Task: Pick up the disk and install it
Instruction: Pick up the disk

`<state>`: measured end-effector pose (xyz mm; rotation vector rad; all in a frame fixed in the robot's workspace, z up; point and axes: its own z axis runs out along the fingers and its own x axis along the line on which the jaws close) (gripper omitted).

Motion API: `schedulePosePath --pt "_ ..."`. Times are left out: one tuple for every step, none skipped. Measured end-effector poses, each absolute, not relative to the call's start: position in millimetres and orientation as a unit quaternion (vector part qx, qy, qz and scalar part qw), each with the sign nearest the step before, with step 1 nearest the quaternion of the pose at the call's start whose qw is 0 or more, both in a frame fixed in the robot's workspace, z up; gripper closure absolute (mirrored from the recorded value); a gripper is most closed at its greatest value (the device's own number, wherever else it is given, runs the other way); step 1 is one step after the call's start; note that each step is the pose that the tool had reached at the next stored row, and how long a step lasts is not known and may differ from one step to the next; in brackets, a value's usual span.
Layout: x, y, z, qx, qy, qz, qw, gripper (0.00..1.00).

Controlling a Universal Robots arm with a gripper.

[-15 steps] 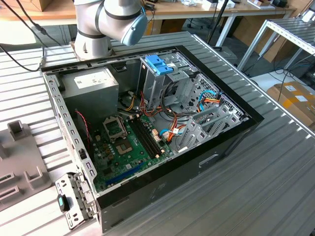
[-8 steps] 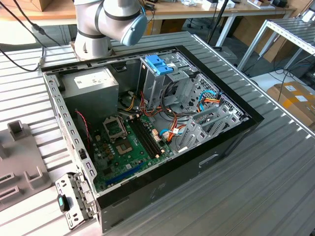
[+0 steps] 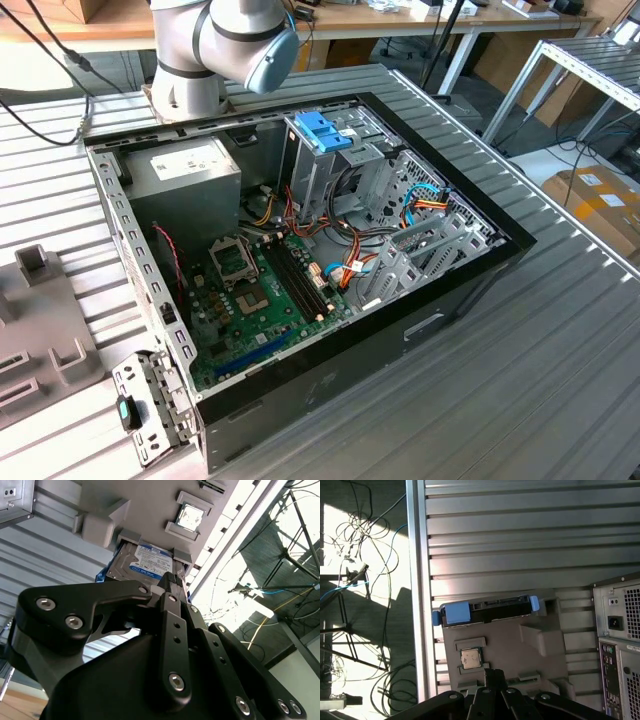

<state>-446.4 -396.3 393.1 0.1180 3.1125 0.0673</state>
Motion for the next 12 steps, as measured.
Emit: schedulePosePath --pt "-446.4 -396.2 393.1 0.038 0.999 0.022 0.013 0.89" --pt "-446.4 -396.2 393.1 0.038 0.999 0.022 0.013 0.89" --pt "-446.4 -396.2 393.1 0.038 0.999 0.022 0.013 0.89" --pt "-446.4 -396.2 393.1 0.038 0.999 0.022 0.013 0.89" --pt "-446.4 -396.2 393.1 0.038 0.999 0.022 0.013 0.89" --pt "-446.4 -396.2 393.1 0.037 0.999 0.022 0.013 0.89" --pt "-446.4 -396.2 393.1 0.037 0.999 0.022 0.013 0.89" --pt "-446.4 -396.2 393.1 0.036 0.999 0.022 0.013 0.89" --pt "-446.4 -396.2 393.1 0.036 0.999 0.022 0.013 0.89" --pt "-446.4 -396.2 393.1 0.036 0.999 0.022 0.013 0.89" --pt "-446.4 -396.2 393.0 0.035 0.999 0.022 0.013 0.89" --pt "-446.0 -395.6 393.2 0.034 0.999 0.022 0.013 0.89"
